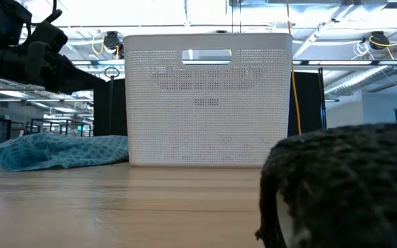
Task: Pick & place medical supplies in basket/bin
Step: Put the black bandage into the white bin
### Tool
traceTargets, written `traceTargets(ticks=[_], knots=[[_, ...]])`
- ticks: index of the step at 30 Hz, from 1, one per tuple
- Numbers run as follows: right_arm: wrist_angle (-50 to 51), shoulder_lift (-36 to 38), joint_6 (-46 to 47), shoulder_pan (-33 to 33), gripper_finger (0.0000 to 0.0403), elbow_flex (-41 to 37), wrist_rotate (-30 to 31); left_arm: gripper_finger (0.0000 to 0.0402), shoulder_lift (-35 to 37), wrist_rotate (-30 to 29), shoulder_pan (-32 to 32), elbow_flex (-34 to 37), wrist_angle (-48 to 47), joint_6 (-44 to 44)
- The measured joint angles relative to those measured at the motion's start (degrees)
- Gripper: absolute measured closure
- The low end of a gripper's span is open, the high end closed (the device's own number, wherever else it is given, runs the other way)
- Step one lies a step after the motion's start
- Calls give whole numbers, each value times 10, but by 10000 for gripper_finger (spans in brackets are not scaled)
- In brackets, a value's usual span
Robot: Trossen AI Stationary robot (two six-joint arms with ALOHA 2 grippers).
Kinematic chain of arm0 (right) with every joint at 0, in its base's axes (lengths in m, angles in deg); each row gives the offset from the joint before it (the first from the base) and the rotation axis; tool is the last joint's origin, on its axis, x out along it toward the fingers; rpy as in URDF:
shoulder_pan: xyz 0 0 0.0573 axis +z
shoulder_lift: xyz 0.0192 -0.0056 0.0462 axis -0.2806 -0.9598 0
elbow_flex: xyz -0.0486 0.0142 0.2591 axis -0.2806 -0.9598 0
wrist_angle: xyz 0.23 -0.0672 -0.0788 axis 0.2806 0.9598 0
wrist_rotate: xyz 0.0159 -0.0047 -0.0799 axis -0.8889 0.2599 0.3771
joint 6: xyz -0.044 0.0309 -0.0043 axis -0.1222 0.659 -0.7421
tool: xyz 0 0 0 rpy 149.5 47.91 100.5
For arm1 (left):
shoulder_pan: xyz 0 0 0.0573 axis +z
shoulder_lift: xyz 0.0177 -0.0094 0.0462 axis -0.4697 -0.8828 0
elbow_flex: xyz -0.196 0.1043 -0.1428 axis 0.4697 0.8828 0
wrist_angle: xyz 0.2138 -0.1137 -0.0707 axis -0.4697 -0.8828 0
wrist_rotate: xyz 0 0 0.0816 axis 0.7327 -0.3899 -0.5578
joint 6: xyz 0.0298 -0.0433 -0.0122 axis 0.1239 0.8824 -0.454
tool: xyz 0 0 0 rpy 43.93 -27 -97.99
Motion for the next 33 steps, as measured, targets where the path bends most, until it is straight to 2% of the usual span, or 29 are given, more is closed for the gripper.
traceTargets(ticks=[3, 6, 11, 15, 19, 25, 29, 33], knots=[[-2, -68, 38, 48, 371, 35, 52, 392, 0, -3, 0, 0, 0, 6], [-14, -127, 110, 77, 318, 60, 59, 398, 0, -3, 0, 0, 3, 8], [-25, -209, 238, 108, 220, 104, 18, 381, 0, -4, 0, 0, 26, 7], [-19, -265, 311, 119, 170, 138, -33, 371, 0, -5, 0, 0, 43, 4], [-22, -310, 360, 120, 152, 159, -65, 370, 0, -8, 0, 0, 60, -8], [-23, -353, 394, 119, 149, 161, -120, 371, 0, -9, 0, 0, 106, -13], [-52, -375, 426, 116, 149, 161, -138, 371, 0, -9, 0, 0, 110, -4], [-73, -388, 439, 116, 149, 161, -132, 371, 0, -11, 0, 0, 123, -37]])
